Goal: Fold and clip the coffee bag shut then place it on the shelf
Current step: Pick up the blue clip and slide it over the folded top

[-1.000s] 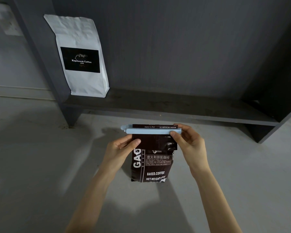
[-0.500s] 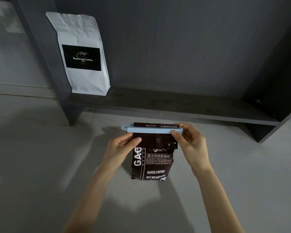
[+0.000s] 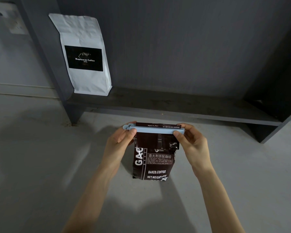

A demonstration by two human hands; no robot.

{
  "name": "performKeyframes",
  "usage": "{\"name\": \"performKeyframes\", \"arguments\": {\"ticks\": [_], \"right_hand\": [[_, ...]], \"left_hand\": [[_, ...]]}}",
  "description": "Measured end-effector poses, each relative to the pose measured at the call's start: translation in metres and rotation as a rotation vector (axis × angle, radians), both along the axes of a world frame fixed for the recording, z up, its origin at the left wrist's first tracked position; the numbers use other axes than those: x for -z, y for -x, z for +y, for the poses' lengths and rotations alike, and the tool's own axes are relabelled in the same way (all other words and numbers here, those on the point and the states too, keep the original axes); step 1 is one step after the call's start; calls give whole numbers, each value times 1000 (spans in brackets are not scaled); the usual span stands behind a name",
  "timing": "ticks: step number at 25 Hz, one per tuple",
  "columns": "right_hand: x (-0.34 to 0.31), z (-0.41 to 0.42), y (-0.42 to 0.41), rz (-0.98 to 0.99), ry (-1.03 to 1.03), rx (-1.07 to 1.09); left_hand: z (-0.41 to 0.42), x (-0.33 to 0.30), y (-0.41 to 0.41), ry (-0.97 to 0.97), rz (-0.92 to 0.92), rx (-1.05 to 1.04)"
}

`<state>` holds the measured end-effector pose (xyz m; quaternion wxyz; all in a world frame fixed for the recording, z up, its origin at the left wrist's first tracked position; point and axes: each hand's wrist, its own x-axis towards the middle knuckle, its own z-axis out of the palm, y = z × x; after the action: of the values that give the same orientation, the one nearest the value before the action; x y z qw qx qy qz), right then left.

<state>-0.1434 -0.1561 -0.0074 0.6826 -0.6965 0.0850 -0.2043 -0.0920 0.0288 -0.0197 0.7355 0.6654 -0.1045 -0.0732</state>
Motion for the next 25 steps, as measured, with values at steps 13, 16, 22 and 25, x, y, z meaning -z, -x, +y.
{"name": "performKeyframes", "arguments": {"ticks": [13,16,22,25], "right_hand": [[2,-1,3,-7,4,2],[3,0,3,-16,-8,11],[7,3,2,-27,-1,36],[10,5,2,-29,28,44]], "left_hand": [[-7,3,0,11,-51,-64],[-8,2,1,-18,-62,-58],[-9,4,-2,-24,-57,-71],[-9,9,-4,17,-40,-59]]}}
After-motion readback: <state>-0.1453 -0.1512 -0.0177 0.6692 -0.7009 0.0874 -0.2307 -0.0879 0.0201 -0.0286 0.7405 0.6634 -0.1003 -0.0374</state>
